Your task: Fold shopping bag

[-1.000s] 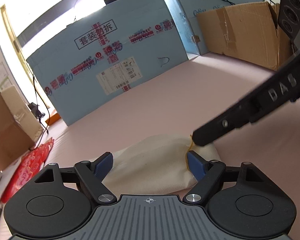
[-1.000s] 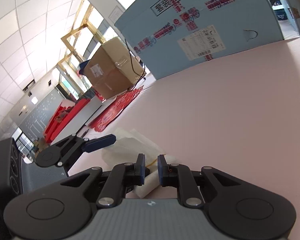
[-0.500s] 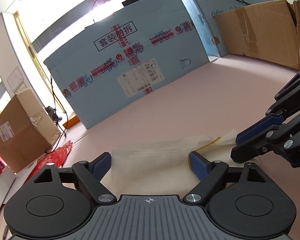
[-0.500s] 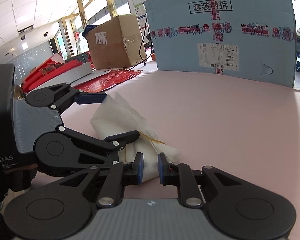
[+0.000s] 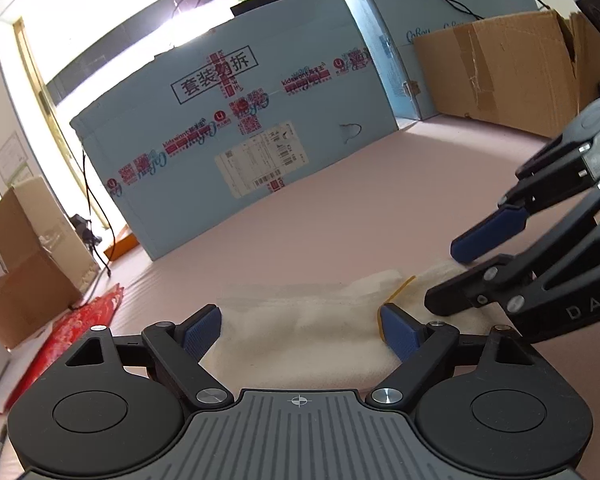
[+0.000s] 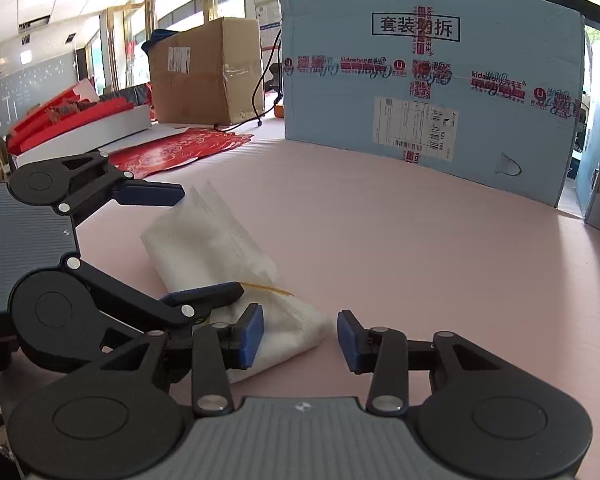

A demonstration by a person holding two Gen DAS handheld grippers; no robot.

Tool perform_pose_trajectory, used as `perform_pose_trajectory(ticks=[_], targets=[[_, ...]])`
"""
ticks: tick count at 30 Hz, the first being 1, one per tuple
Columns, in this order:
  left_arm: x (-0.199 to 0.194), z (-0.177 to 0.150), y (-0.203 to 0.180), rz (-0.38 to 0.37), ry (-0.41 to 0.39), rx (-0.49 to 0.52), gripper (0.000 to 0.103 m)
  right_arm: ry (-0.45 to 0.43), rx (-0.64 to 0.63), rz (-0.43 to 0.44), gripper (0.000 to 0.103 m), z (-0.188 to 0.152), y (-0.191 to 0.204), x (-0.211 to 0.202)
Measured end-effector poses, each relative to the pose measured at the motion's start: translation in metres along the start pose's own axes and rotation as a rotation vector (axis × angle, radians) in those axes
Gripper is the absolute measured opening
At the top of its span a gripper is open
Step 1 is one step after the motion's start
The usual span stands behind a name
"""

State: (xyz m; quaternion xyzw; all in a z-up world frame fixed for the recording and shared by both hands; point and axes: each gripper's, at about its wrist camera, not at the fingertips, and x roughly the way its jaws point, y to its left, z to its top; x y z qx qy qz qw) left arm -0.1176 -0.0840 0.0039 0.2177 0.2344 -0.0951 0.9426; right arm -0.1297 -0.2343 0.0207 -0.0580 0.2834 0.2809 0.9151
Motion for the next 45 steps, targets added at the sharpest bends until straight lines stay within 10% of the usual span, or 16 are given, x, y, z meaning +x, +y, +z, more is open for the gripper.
perform_pose_trajectory(ticks=[10, 17, 23, 28, 33, 37, 45], targets=[[0.031, -0.007, 0.041, -0.026, 0.045, -0.099, 0.089, -0.021, -0.138, -0.029, 0.036, -0.008, 0.018, -0.007], [-0.028, -0.013, 0.043, 0.09, -0.043, -0.099, 0.088, 0.021, 0.146, 0.087, 0.042, -0.002, -0.018, -0.002], [-0.026, -0.006, -0.007, -0.096, -0.069, -0.009, 0.088, 0.04, 0.244, 0.128, 0.034, 0.001, -0.028, 0.0], [-0.02, -0.008, -0.022, -0.024, -0.018, 0.064, 0.088, 0.073, 0.35, 0.205, 0.025, 0.001, -0.046, -0.001], [-0.022, -0.008, -0.032, 0.056, 0.001, 0.124, 0.089, 0.054, 0.201, 0.112, 0.044, 0.012, -0.03, 0.007], [-0.019, -0.009, -0.044, 0.194, 0.013, 0.255, 0.09, 0.044, 0.049, 0.097, 0.033, 0.008, -0.002, 0.01], [-0.027, -0.021, -0.045, 0.306, 0.054, 0.304, 0.09, 0.038, 0.19, 0.086, 0.023, 0.0, -0.007, 0.0]])
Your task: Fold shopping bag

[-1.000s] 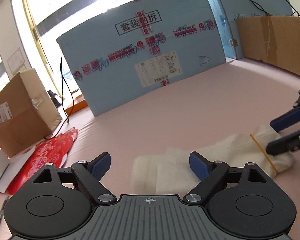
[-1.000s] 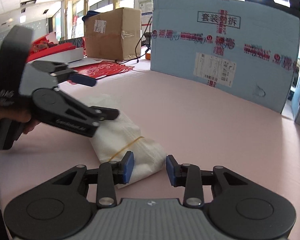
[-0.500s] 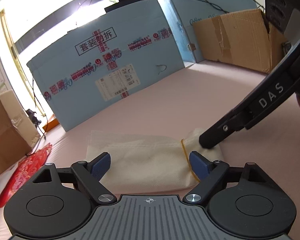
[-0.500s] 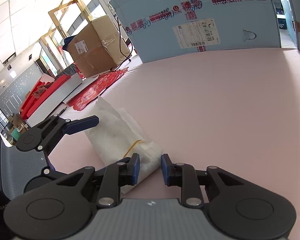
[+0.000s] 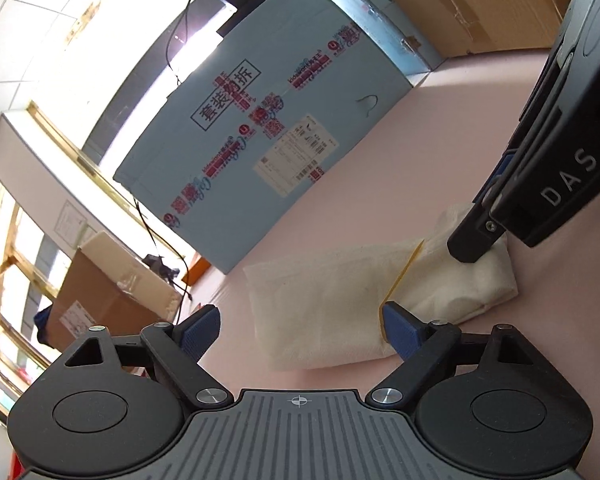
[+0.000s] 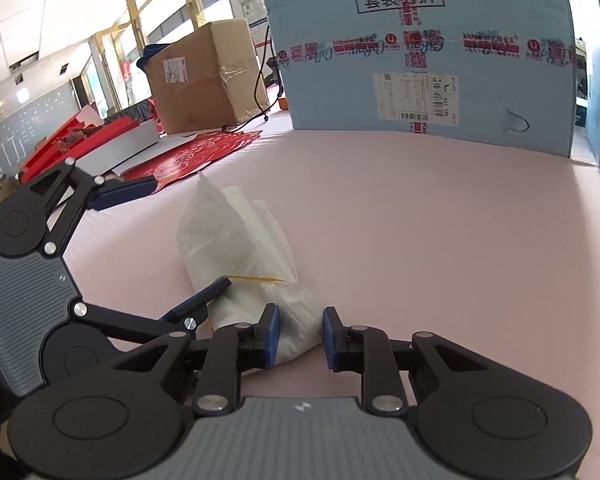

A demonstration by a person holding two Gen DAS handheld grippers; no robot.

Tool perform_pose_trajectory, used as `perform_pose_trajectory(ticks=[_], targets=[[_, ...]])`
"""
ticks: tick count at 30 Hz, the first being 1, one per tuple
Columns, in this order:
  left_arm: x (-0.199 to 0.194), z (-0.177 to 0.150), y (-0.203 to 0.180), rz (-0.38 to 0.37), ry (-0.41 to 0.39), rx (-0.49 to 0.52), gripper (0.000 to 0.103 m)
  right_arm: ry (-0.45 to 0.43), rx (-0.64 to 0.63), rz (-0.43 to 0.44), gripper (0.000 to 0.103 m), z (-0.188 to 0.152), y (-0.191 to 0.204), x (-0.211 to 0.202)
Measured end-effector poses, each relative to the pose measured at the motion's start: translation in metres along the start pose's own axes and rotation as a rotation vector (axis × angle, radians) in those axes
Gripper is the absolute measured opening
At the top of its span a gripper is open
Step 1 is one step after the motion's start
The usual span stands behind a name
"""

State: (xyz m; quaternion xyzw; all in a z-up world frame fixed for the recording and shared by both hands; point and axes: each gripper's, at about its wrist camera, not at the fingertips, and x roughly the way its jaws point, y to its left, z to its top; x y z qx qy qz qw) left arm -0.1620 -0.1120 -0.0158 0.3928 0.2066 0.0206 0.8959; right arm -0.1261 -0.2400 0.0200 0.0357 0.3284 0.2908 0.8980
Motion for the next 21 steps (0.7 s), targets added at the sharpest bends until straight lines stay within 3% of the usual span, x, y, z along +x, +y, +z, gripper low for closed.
perform_pose_trajectory(ticks=[6, 8, 10, 13, 16, 18, 21], targets=[[-0.005, -0.006, 0.01, -0.018, 0.019, -0.026, 0.09, 0.033, 0.236, 0.098, 0.019, 0.004, -0.031, 0.002], [0.004, -0.004, 0.017, -0.012, -0.01, 0.002, 0.09, 0.046, 0.248, 0.119, 0.017, 0.005, -0.036, 0.004], [0.012, -0.002, 0.025, -0.022, -0.038, 0.026, 0.09, 0.041, 0.182, 0.097, 0.017, 0.005, -0.029, 0.004], [0.025, -0.001, 0.049, -0.149, -0.066, -0.047, 0.09, 0.027, 0.099, 0.074, 0.017, 0.003, -0.02, 0.003], [0.038, -0.01, 0.09, -0.397, -0.071, -0.281, 0.09, 0.018, 0.084, 0.083, 0.017, 0.001, -0.021, 0.002], [0.037, -0.012, 0.104, -0.394, -0.063, -0.341, 0.089, 0.018, 0.086, 0.087, 0.017, 0.002, -0.022, 0.002], [0.023, -0.007, 0.101, -0.399, -0.114, -0.317, 0.089, 0.016, 0.092, 0.089, 0.018, 0.002, -0.022, 0.002]])
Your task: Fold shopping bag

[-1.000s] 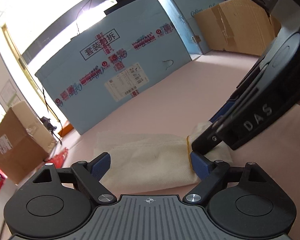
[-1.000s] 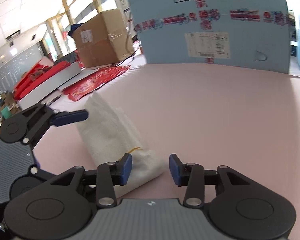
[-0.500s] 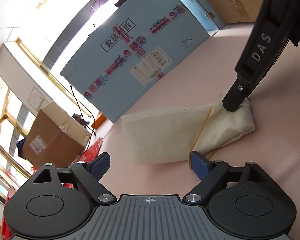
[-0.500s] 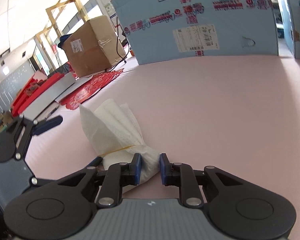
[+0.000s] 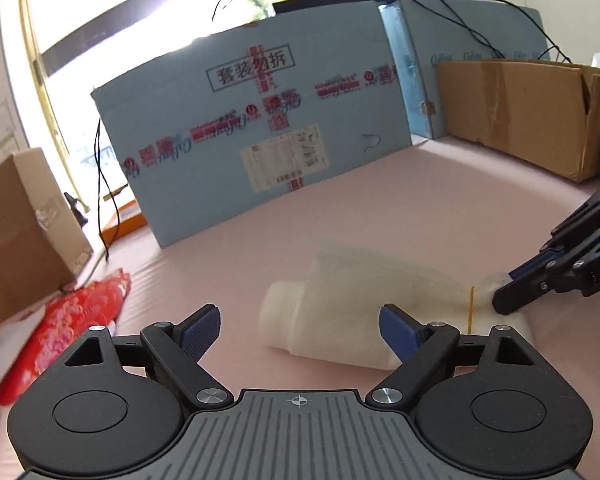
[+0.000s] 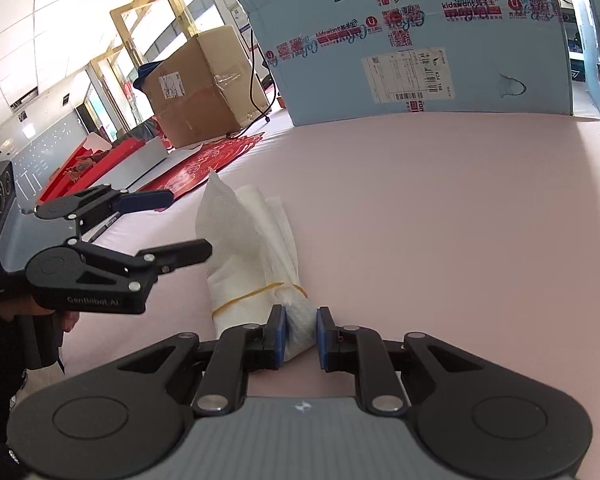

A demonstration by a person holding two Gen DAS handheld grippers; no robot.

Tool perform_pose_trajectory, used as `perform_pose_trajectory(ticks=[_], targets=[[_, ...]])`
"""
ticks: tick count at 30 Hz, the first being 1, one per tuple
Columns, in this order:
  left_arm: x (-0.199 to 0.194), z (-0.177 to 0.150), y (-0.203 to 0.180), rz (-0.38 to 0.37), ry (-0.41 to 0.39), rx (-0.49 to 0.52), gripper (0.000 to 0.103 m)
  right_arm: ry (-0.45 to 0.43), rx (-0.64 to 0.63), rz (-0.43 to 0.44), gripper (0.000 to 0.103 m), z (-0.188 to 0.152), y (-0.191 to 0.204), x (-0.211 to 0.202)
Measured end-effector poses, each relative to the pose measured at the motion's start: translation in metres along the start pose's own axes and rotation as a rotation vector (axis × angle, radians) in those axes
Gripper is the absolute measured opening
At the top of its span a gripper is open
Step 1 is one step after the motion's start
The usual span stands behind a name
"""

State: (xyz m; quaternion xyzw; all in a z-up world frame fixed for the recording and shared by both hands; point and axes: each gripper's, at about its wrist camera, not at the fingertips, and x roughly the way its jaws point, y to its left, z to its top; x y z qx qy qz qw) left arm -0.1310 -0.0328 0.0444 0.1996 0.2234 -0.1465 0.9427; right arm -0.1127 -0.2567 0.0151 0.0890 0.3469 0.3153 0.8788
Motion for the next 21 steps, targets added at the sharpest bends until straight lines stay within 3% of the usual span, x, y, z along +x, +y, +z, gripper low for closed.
perform_pose_trajectory(ticks=[3, 4, 6, 9, 11, 14, 17, 19, 21], targets=[[0.003, 0.003, -0.027, -0.079, -0.004, 0.073, 0.091, -0.001, -0.005, -0.007, 0.019, 0.0, 0.002, 0.0], [0.01, 0.002, -0.044, -0.086, 0.03, 0.152, 0.091, -0.006, -0.01, -0.015, 0.019, 0.001, 0.004, -0.001], [0.022, -0.001, -0.06, -0.042, 0.06, 0.23, 0.092, -0.023, -0.045, -0.042, 0.024, 0.002, 0.008, -0.002], [0.036, 0.005, -0.059, 0.037, 0.048, 0.201, 0.093, -0.029, -0.139, -0.069, 0.018, 0.0, 0.018, 0.002], [0.049, 0.007, -0.048, 0.023, 0.04, 0.146, 0.093, -0.045, -0.296, -0.106, 0.016, -0.009, 0.035, 0.003], [0.075, 0.011, -0.017, -0.089, 0.066, -0.065, 0.093, -0.056, -0.458, -0.123, 0.013, -0.02, 0.052, 0.001], [0.099, 0.01, 0.011, -0.147, 0.09, -0.25, 0.093, -0.069, -0.655, -0.159, 0.013, -0.034, 0.069, 0.0], [0.113, 0.01, 0.026, -0.162, 0.103, -0.306, 0.093, -0.073, -0.727, -0.174, 0.013, -0.039, 0.074, 0.001], [0.12, 0.008, 0.031, -0.16, 0.109, -0.282, 0.094, -0.074, -0.768, -0.179, 0.013, -0.041, 0.077, 0.002]])
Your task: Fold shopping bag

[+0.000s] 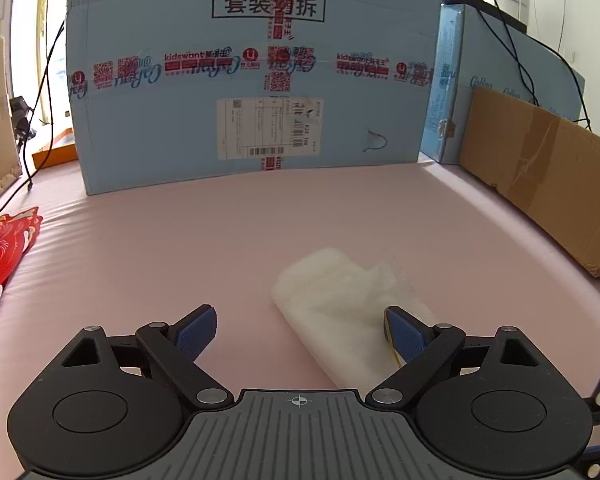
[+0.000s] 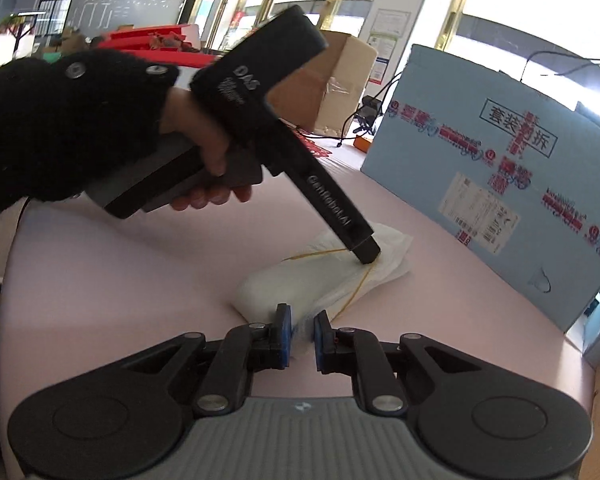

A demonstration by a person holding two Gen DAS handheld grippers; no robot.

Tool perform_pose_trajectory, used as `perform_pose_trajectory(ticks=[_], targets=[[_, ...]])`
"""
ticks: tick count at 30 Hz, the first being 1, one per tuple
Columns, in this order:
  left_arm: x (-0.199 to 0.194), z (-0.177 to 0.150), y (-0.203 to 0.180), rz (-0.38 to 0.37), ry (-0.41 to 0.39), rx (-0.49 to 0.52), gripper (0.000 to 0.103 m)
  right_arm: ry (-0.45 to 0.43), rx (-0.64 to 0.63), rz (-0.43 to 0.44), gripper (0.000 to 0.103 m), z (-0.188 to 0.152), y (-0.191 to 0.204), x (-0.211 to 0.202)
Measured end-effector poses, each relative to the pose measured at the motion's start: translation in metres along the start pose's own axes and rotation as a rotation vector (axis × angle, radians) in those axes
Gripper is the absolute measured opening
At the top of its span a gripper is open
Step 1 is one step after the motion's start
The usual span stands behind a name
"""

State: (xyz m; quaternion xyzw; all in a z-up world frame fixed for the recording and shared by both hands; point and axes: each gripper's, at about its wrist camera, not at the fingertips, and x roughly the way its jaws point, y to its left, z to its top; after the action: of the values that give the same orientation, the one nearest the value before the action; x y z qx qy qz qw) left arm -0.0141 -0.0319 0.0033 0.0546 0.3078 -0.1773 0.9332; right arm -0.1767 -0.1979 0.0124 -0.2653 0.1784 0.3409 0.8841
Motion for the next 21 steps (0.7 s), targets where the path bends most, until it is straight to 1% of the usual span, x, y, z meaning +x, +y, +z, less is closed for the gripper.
perform_pose_trajectory(ticks=[1, 3, 4, 5, 6, 7, 10, 12, 14, 16, 17, 19, 20, 21], targets=[[-0.001, -0.002, 0.001, -0.014, -0.001, 0.017, 0.094, 0.001, 0.007, 0.005, 0.013, 0.0, -0.002, 0.0], [-0.01, -0.009, -0.002, -0.053, -0.009, 0.084, 0.094, 0.011, 0.052, 0.008, 0.013, 0.0, -0.009, 0.001], [-0.016, -0.014, -0.004, -0.05, -0.016, 0.12, 0.094, 0.02, 0.123, 0.024, 0.013, 0.0, -0.019, 0.002], [-0.023, -0.019, -0.006, -0.034, -0.022, 0.139, 0.094, 0.03, 0.22, 0.06, 0.013, 0.0, -0.032, 0.003], [-0.03, -0.024, -0.007, -0.019, -0.026, 0.149, 0.094, 0.037, 0.291, 0.084, 0.013, -0.002, -0.041, 0.003], [-0.038, -0.03, -0.011, 0.015, -0.035, 0.173, 0.094, 0.05, 0.377, 0.1, 0.013, -0.004, -0.052, 0.004], [-0.059, -0.045, -0.027, 0.152, -0.07, 0.279, 0.094, 0.064, 0.482, 0.104, 0.014, -0.01, -0.062, 0.004], [-0.065, -0.053, -0.039, 0.252, -0.084, 0.405, 0.094, 0.07, 0.521, 0.107, 0.014, -0.012, -0.064, 0.004], [-0.066, -0.063, -0.047, 0.308, -0.103, 0.534, 0.094, 0.08, 0.605, 0.129, 0.014, -0.015, -0.072, 0.006], [-0.068, -0.066, -0.05, 0.313, -0.128, 0.61, 0.094, 0.084, 0.668, 0.163, 0.014, -0.018, -0.08, 0.008], [-0.071, -0.063, -0.049, 0.29, -0.14, 0.615, 0.094, 0.085, 0.701, 0.183, 0.014, -0.02, -0.085, 0.009], [-0.081, -0.055, -0.047, 0.212, -0.168, 0.598, 0.094, 0.089, 0.749, 0.205, 0.014, -0.024, -0.093, 0.012], [-0.086, -0.05, -0.045, 0.173, -0.177, 0.579, 0.094, 0.089, 0.754, 0.193, 0.014, -0.024, -0.096, 0.012], [-0.091, -0.045, -0.041, 0.133, -0.184, 0.553, 0.094, 0.089, 0.741, 0.163, 0.015, -0.023, -0.099, 0.014]])
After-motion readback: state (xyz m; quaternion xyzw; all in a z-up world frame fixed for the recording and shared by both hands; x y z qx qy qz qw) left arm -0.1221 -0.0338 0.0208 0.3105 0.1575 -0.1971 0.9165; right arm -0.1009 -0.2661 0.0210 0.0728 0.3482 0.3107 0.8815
